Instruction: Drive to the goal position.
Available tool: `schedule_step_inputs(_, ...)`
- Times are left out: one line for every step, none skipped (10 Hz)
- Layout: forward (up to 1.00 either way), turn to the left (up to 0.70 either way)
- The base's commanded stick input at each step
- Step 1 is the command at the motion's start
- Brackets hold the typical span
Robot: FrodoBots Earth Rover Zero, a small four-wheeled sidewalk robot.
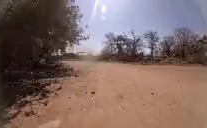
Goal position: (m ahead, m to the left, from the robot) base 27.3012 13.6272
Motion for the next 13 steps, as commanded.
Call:
schedule_step_inputs(1.0, 0.0)
schedule_step_inputs(1.0, 0.0)
schedule_step_inputs(1.0, 0.0)
schedule_step_inputs(1.0, 0.0)
schedule_step_inputs(1.0, 0.0)
schedule_step_inputs(1.0, 0.0)
schedule_step_inputs(1.0, -0.27)
schedule_step_inputs(1.0, -0.27)
schedule_step_inputs(1.0, -0.27)
schedule_step_inputs(1.0, -0.17)
schedule_step_inputs(1.0, -0.05)
schedule_step_inputs(1.0, 0.0)
schedule_step_inputs(1.0, 0.0)
